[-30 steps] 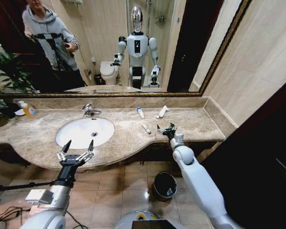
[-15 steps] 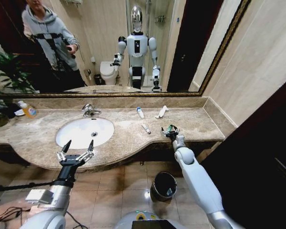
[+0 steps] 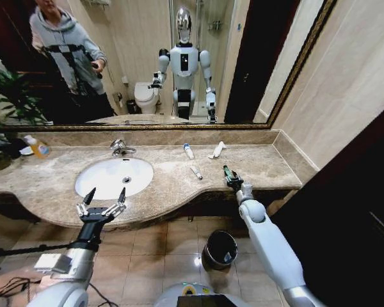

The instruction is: Pick up the trash from the sink and place it in the trash bin.

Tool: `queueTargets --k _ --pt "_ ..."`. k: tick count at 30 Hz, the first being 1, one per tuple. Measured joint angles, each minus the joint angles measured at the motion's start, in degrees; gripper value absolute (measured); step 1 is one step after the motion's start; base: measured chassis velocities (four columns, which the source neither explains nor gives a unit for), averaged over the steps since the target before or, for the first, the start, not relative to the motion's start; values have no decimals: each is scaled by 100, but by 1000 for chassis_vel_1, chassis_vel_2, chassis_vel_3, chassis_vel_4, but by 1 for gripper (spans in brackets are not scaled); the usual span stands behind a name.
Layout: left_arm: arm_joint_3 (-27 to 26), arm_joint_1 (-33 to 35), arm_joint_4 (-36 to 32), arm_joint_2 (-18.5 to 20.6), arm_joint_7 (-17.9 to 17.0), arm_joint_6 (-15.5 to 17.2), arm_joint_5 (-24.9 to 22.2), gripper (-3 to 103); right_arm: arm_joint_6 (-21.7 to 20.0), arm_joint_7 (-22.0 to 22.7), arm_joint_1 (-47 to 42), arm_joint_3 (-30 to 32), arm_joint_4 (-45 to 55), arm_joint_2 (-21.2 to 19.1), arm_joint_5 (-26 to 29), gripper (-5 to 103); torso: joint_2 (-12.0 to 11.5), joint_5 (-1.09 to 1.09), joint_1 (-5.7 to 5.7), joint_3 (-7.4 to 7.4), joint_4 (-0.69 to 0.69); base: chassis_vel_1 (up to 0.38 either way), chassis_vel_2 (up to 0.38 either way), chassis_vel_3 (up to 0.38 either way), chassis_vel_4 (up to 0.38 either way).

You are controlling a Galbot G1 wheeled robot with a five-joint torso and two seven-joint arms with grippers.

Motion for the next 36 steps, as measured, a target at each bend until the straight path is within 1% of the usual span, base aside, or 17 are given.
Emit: queueTargets --k 2,3,4,5,8,16,20,22,24,25,27,28,29,30,32,35,36 --pt "0 0 0 0 0 0 0 100 0 -1 -40 31 64 -24 30 15 0 0 0 0 0 0 0 0 0" --pt "0 0 0 0 0 0 0 100 0 -1 -40 31 64 -24 30 15 0 0 0 0 0 0 0 0 0" --pt "0 0 0 0 0 0 0 100 9 -10 -69 58 99 -35 34 12 0 0 0 0 0 0 0 0 0" --pt "0 0 0 0 0 0 0 100 14 -14 -79 68 112 -37 35 12 0 0 0 0 0 0 0 0 0" --pt "0 0 0 0 0 0 0 100 31 -20 -154 130 212 -51 42 7 0 0 0 0 0 0 0 0 0" --pt "0 0 0 0 0 0 0 100 93 -39 -400 348 582 -161 35 7 0 0 0 0 0 0 0 0 0" --pt "0 0 0 0 0 0 0 100 119 -71 -671 561 953 -234 86 7 0 0 0 0 0 0 0 0 0" --pt "0 0 0 0 0 0 0 100 165 -176 -888 688 1184 -263 187 7 0 0 0 0 0 0 0 0 0" --pt "0 0 0 0 2 0 0 100 264 -355 -1345 884 1645 -209 313 7 0 0 0 0 -1 0 0 0 0" --pt "0 0 0 0 2 0 0 100 264 -355 -1345 884 1645 -209 313 7 0 0 0 0 -1 0 0 0 0" --pt "0 0 0 0 0 0 0 100 397 -440 -1717 963 1978 -134 402 7 1 0 -1 0 0 0 0 0 0" --pt "0 0 0 0 1 0 0 100 548 -523 -2011 1031 2160 -111 426 7 1 0 -1 -1 1 0 0 0 0" --pt "0 0 0 0 1 0 0 100 548 -523 -2011 1031 2160 -111 426 7 1 0 -1 -1 1 0 0 0 0" --pt "0 0 0 0 0 0 0 100 655 -572 -2185 1074 2244 -101 427 7 1 0 -1 -1 0 0 0 0 0" --pt "0 0 0 0 0 0 0 100 940 -689 -2680 1186 2431 -44 351 7 1 -1 -1 -1 -1 0 0 0 0" --pt "0 0 0 0 0 0 0 100 1082 -728 -2929 1242 2495 40 284 7 1 0 -1 -1 -1 0 0 0 0" --pt "0 0 0 0 0 0 0 100 1238 -750 -3196 1284 2550 161 194 7 1 -1 -1 -1 0 0 0 0 0"
